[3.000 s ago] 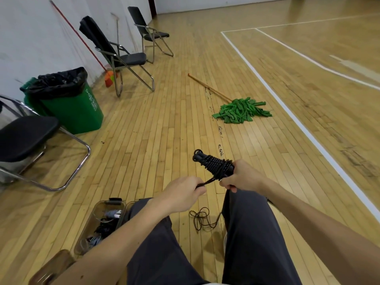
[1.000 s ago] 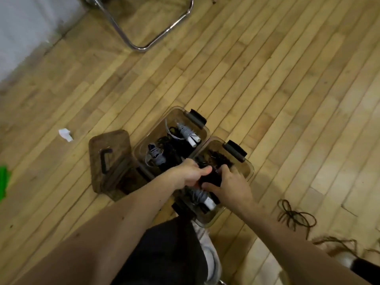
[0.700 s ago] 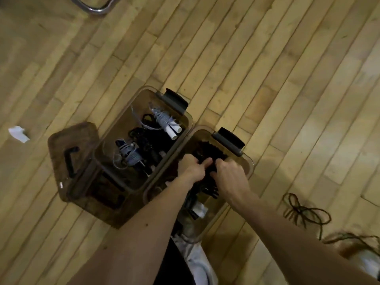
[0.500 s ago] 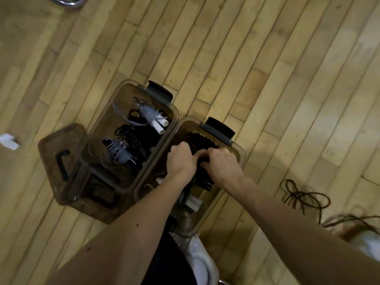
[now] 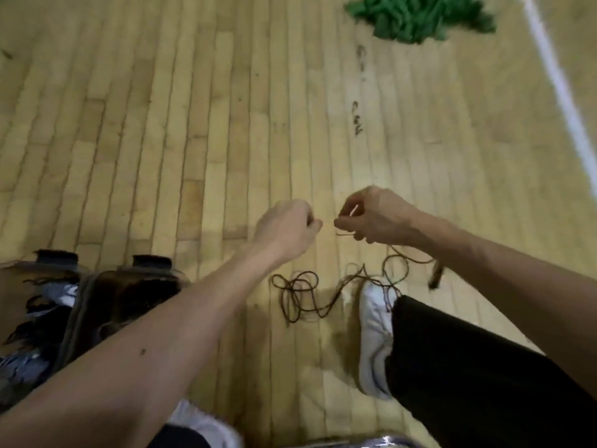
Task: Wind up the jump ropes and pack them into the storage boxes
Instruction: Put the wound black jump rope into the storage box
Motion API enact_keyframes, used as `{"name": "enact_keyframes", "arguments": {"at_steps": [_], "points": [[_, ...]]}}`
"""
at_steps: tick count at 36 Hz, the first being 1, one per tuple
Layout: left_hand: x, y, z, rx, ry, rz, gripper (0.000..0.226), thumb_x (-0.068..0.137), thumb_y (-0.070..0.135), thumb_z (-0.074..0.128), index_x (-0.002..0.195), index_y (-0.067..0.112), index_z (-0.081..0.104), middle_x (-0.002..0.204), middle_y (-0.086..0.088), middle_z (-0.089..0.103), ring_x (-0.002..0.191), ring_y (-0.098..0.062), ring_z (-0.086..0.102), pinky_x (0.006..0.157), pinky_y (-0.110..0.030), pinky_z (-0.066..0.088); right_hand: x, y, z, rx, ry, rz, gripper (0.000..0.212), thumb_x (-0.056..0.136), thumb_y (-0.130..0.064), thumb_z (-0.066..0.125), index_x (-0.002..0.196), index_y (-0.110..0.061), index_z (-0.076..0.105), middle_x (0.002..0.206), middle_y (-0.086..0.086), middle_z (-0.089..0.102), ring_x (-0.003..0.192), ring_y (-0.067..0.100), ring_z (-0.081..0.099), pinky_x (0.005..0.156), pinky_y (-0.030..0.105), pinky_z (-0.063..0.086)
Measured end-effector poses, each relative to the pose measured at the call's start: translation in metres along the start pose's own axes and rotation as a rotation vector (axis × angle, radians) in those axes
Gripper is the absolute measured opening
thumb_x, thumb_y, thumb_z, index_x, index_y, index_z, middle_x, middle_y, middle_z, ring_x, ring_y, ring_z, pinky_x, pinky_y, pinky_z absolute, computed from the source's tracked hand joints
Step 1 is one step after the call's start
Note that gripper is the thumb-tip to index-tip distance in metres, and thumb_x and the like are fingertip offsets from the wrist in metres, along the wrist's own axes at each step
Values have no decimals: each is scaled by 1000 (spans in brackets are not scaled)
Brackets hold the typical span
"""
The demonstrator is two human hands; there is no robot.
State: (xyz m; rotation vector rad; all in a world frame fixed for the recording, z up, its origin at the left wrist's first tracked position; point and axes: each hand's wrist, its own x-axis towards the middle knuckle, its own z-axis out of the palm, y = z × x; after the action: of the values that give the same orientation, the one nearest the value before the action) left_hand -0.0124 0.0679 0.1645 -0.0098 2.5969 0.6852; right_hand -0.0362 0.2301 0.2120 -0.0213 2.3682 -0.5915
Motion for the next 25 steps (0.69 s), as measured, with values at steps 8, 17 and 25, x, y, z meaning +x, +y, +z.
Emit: {"name": "enact_keyframes", "arguments": {"at_steps": [8,17,25], "points": [[25,158,132,-206,-272,19,25,95,30,63,87,8,72,75,-5,71,69,-22,69,68,-39,59,-48,210,-11,313,206,374,20,97,-29,65,109,-14,68,97,7,72,82,19,69,81,43,61],[87,202,275,-316,-533,-126,22,98,24,59,78,18,65,76,-1,68,69,-14,66,67,-30,57,10,353,70,364,256,657,49,96,-22,65,141,-8,50,141,11,55,124,27,56,100,38,45],[127,205,366,-180,-466,-134,29,98,39,61,112,13,63,99,0,58,86,-23,61,73,-38,55,80,409,96,132,226,626,47,101,-20,50,145,-11,38,143,13,46,129,32,44,104,49,40]]}}
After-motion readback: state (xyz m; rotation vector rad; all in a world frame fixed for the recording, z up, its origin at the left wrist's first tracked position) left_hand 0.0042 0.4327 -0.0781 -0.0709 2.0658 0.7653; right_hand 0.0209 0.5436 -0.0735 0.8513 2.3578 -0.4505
